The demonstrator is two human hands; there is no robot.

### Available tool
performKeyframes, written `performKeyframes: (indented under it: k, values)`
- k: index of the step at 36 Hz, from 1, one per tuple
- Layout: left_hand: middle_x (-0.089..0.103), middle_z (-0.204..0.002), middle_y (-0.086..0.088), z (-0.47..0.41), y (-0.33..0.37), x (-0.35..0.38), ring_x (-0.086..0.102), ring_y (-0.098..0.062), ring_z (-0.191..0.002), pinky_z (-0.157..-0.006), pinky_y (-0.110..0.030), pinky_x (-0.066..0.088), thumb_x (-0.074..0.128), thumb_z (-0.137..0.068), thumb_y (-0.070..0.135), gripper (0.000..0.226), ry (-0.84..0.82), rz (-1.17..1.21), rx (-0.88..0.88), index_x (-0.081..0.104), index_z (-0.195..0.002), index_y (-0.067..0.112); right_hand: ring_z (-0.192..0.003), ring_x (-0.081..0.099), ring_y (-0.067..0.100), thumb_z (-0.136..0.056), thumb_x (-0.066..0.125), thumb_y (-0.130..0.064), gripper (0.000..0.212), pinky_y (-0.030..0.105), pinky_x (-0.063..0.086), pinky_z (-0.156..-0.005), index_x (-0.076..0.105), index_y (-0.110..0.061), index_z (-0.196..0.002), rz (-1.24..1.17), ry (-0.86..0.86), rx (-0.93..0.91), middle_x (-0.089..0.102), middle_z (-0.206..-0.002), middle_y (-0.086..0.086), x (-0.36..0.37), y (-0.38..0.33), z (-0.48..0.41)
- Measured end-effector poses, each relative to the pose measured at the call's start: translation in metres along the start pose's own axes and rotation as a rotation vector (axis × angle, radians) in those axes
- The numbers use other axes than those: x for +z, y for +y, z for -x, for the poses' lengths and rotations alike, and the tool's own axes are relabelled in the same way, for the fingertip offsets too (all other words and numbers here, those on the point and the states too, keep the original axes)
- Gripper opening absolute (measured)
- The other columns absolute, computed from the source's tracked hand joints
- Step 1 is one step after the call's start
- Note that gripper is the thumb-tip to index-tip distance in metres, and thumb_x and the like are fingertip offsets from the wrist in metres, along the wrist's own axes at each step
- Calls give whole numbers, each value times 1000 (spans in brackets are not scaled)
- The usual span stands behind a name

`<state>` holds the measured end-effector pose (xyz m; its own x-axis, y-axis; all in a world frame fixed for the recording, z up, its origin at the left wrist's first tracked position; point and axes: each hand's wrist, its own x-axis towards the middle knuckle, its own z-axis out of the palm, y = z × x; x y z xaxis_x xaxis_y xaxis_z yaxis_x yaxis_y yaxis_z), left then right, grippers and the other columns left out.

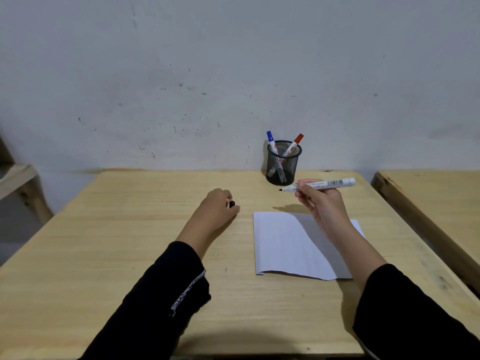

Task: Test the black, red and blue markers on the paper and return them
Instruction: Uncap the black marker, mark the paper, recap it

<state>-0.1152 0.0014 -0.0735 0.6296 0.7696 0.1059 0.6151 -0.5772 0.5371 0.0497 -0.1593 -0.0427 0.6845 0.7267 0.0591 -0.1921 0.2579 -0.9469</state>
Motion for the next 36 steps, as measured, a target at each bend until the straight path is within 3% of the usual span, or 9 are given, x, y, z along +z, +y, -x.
performKeyframes:
  k: [3, 6, 10, 13, 17, 23, 26, 29, 36]
  values:
    - [48, -124, -8, 9, 3, -1, 48, -22, -113, -87, -29, 40, 57, -89, 29, 48, 188, 8, 51, 48, -129, 6, -63, 62, 7, -86, 61, -4, 10, 13, 52, -62, 66, -10, -80, -4, 2, 3, 67, -64, -1, 1, 0, 1]
    - [49, -121, -3, 28, 9, -5, 46, -17, -110, -85, -23, 39, 55, -90, 26, 43, 320, 23, 215, 49, -128, 8, -63, 62, 7, -86, 61, -3, 10, 13, 52, -62, 66, -9, -80, -18, 2, 4, 67, -65, 0, 3, 1, 4]
    - [51, -121, 13, 49, 16, -6, 50, -1, -103, -87, -19, 39, 54, -87, 39, 41, 67, 86, 340, 53, -124, 23, -61, 62, 6, -86, 61, -3, 9, 13, 52, -61, 66, -8, -80, -40, 4, 14, 68, -61, -3, 7, 2, 7]
    - [51, -129, 15, 60, 18, 0, 48, -2, -116, -94, -20, 37, 56, -85, 47, 49, -114, 63, 376, 52, -128, 25, -61, 62, 7, -86, 60, -2, 11, 13, 51, -60, 65, -9, -79, -69, 17, 24, 67, -62, -2, 10, 3, 10]
    - [40, -148, 8, 66, 16, 11, 35, -6, -135, -105, -16, 25, 61, -84, 49, 61, -225, 16, 341, 47, -136, 21, -60, 61, 7, -86, 61, -4, 10, 13, 53, -59, 64, -9, -78, -99, 25, 38, 66, -63, 0, 14, 7, 12]
    - [31, -154, 7, 74, 25, 29, 28, -6, -139, -104, -20, 25, 55, -86, 52, 63, -172, 33, 274, 44, -139, 22, -65, 64, 12, -86, 62, -6, 7, 15, 56, -62, 63, -9, -80, -95, 34, 56, 66, -72, 7, 21, 14, 11]
    - [31, -153, 8, 77, 30, 35, 29, -6, -139, -102, -21, 28, 54, -86, 52, 60, -139, 55, 251, 46, -137, 21, -62, 59, 12, -84, 64, -6, 2, 14, 53, -62, 63, -5, -83, 41, 31, 26, 62, -70, 7, 24, 22, 7]
    - [31, -153, 7, 77, 30, 36, 28, -6, -138, -106, -25, 31, 55, -86, 53, 61, -123, 57, 238, 45, -138, 22, -58, 57, 10, -79, 69, -8, 18, 13, 50, -59, 60, -1, -93, 187, 68, 22, 59, -67, 6, 30, 31, 2]
    - [27, -155, 4, 78, 30, 36, 23, -9, -142, -110, -29, 28, 54, -84, 56, 66, -132, 49, 191, 42, -140, 24, -70, 55, 16, -77, 63, -11, 16, 25, 47, -69, 52, -11, -88, 318, 88, 61, 56, -76, 4, 45, 50, -1]
